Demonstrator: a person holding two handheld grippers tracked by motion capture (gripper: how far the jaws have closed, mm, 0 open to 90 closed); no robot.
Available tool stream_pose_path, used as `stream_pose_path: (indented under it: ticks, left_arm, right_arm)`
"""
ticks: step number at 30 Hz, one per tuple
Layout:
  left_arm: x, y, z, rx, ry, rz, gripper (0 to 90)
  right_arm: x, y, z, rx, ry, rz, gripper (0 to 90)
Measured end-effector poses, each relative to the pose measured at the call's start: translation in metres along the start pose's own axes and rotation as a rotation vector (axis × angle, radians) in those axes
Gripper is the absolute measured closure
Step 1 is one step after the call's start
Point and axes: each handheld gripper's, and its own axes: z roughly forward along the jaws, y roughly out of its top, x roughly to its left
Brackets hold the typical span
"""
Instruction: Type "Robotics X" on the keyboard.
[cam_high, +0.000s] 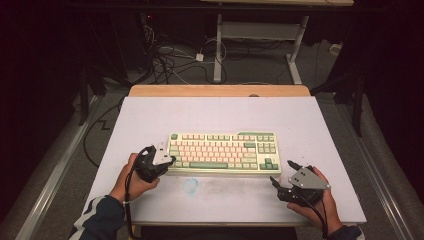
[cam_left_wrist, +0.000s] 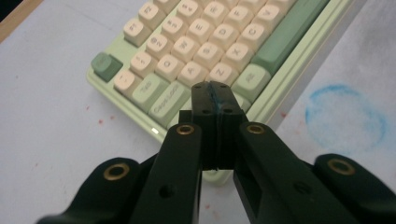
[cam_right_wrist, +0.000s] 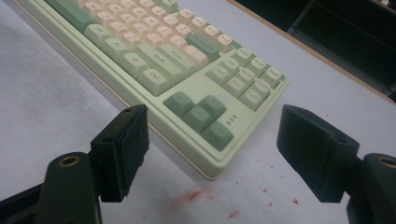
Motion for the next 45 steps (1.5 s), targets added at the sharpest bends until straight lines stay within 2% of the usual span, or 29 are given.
stream_pose_path:
  ticks: [8,16,22,27,33,39,43,45]
  left_arm:
    - [-0.016,0.016,0.026,0.015,-0.052,0.021,87.3]
    - [-0.027,0.016,0.048,0.063,-0.080,0.038,87.2]
    - [-0.030,0.011,0.056,0.095,-0.083,0.046,86.9]
    - [-0.030,0.011,0.058,0.088,-0.084,0.031,86.3]
    - [-0.033,0.008,0.061,0.093,-0.082,0.060,87.0]
    - [-0.032,0.012,0.055,0.048,-0.082,0.066,80.1]
    - [-0.029,0.016,0.050,0.009,-0.074,0.069,69.1]
    - [-0.029,0.017,0.047,-0.023,-0.067,0.062,58.4]
  right_arm:
    - [0.002,-0.001,0.003,0.008,0.013,-0.011,26.4]
    - [0.002,-0.002,0.004,0.016,0.020,-0.013,26.3]
    - [0.002,-0.002,0.004,0.020,0.020,-0.018,26.3]
    - [0.002,-0.002,0.005,0.022,0.023,-0.022,26.4]
    - [0.004,-0.002,0.006,0.032,0.023,-0.031,26.4]
    - [0.003,-0.002,0.006,0.031,0.023,-0.028,26.4]
    - [0.003,-0.002,0.005,0.031,0.020,-0.024,26.4]
    - [0.003,-0.002,0.005,0.030,0.020,-0.026,26.4]
